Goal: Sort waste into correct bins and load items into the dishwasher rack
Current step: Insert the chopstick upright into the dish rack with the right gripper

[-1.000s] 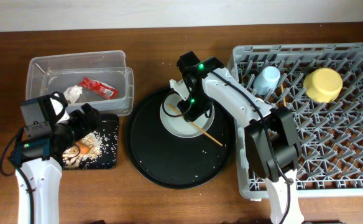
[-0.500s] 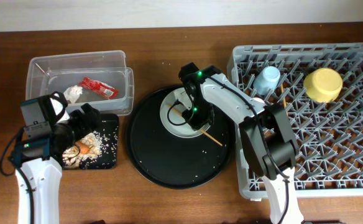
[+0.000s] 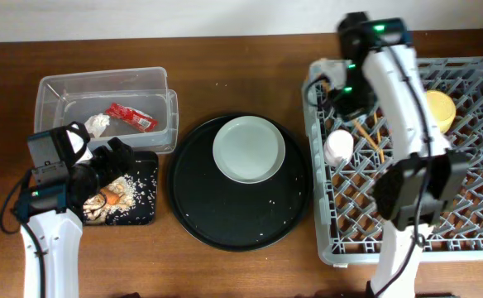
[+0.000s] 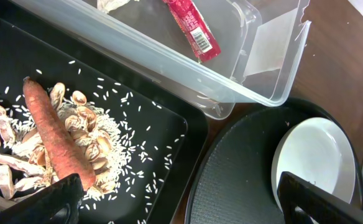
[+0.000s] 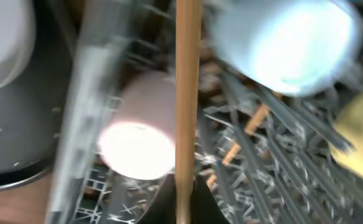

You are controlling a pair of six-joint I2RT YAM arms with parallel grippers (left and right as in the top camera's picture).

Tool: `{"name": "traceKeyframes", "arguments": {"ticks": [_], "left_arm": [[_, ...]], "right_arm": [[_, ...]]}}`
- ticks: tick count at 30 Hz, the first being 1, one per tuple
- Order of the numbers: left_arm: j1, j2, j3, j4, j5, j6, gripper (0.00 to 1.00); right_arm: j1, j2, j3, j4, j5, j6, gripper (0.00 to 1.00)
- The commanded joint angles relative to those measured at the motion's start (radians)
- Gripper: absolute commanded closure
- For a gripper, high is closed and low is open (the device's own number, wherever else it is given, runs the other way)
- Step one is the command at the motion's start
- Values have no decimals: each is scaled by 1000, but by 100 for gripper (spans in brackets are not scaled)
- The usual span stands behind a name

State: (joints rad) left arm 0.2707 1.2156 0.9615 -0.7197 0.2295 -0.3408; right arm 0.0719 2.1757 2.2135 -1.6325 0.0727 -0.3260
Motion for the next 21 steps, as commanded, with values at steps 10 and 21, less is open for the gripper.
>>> {"name": "traceKeyframes", "arguments": {"ticks": [10,21], "left_arm": [[3,-6,18,-1,8,-6,1],[3,-6,18,-1,8,-6,1]], "right_arm": [[-334,-16,-21,132,-65,28,96],[-333,-10,-146,205,-133,21,63]]}}
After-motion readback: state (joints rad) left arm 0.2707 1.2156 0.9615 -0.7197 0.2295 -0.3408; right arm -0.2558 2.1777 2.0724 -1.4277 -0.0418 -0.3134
